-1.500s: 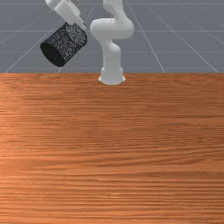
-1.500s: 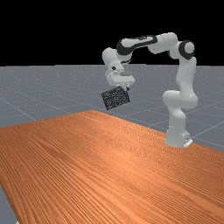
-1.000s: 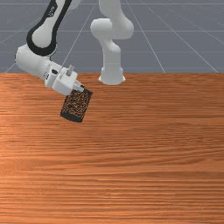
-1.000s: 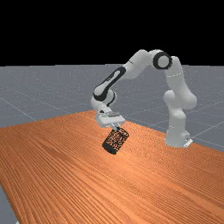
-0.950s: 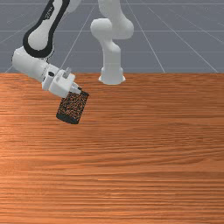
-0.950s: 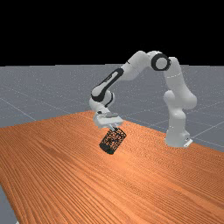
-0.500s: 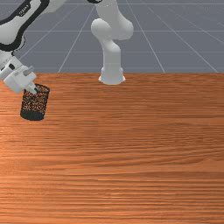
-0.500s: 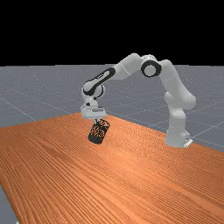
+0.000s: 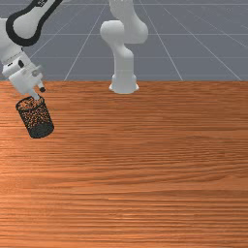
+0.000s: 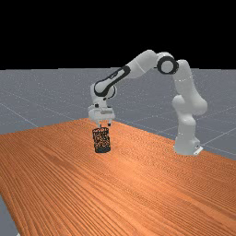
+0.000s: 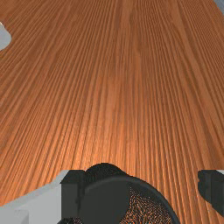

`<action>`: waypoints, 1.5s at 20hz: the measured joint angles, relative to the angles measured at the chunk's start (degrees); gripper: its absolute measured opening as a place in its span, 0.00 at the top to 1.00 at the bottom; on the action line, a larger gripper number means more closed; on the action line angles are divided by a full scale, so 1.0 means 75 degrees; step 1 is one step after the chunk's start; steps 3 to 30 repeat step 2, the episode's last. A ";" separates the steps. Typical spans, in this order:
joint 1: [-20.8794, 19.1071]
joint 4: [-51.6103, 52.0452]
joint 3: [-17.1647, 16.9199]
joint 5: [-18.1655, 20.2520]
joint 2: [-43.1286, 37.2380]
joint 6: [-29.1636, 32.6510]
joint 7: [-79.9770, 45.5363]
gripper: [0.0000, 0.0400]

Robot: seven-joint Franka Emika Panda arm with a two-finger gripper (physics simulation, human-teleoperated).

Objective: Rotate the holder till the hole upward

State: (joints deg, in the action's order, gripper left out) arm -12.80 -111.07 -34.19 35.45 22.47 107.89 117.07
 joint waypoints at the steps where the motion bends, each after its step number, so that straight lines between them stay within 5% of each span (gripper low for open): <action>1: 0.0356 -0.0396 -0.0178 -0.0857 -0.0466 0.0703 -0.0660 0.03; 30: 0.0409 -0.0395 -0.0202 -0.1045 -0.0676 0.0694 -0.0826 0.02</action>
